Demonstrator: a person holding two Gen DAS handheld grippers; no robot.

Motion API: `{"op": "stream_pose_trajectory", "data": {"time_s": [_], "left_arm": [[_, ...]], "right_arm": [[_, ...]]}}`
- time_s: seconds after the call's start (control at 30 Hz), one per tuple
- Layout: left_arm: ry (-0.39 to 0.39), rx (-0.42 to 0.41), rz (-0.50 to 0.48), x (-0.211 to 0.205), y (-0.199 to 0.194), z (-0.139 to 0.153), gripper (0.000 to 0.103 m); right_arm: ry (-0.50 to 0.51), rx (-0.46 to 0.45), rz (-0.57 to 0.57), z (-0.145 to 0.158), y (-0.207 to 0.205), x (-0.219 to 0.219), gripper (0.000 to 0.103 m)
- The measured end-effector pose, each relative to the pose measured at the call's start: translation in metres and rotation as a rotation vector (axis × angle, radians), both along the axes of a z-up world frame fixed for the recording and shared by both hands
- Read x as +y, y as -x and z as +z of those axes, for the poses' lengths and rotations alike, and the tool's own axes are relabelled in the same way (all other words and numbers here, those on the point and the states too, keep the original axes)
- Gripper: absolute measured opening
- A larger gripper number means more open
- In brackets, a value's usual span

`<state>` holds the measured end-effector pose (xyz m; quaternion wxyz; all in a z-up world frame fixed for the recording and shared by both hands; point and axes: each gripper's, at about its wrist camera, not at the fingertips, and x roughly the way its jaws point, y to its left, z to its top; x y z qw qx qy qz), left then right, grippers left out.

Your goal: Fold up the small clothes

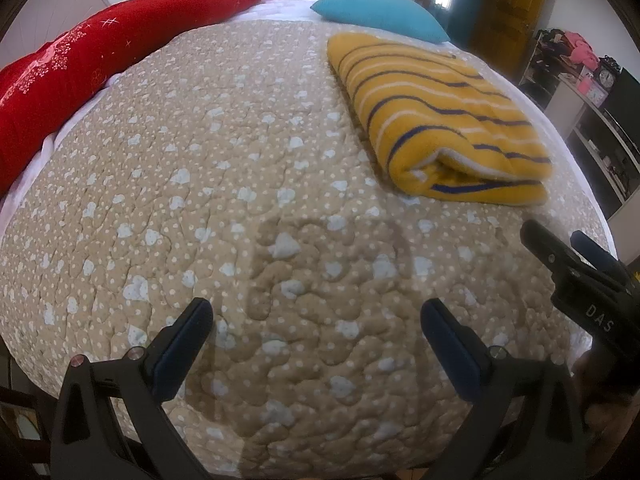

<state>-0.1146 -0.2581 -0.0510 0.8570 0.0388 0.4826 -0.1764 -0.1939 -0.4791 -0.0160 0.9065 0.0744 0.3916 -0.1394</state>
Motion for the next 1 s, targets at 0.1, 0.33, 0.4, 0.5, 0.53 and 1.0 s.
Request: {"op": "stream_pose_trajectory", "data": {"time_s": [0.1, 0.33, 0.4, 0.5, 0.53, 1.0], "left_arm": [[-0.001, -0.001, -0.001, 0.0, 0.0, -0.001, 0.103], [-0.005, -0.034, -0.018, -0.001, -0.007, 0.005, 0.103], [-0.011, -0.062, -0.02, -0.001, -0.012, 0.012, 0.103], [-0.012, -0.116, -0.019, 0.001, -0.021, 0.029, 0.103], [-0.016, -0.132, -0.018, 0.0, -0.024, 0.034, 0.103], [0.035, -0.124, -0.056, -0.019, -0.055, 0.048, 0.103]], "right_arm": [[0.0, 0.0, 0.0, 0.0, 0.0, 0.001, 0.103], [0.009, -0.003, 0.019, 0.002, -0.004, 0.003, 0.103], [0.024, -0.002, 0.042, 0.005, -0.011, 0.007, 0.103], [0.043, -0.01, 0.069, 0.012, -0.018, 0.012, 0.103], [0.05, -0.015, 0.076, 0.015, -0.021, 0.013, 0.103], [0.064, -0.037, 0.1, 0.036, -0.041, 0.012, 0.103]]}}
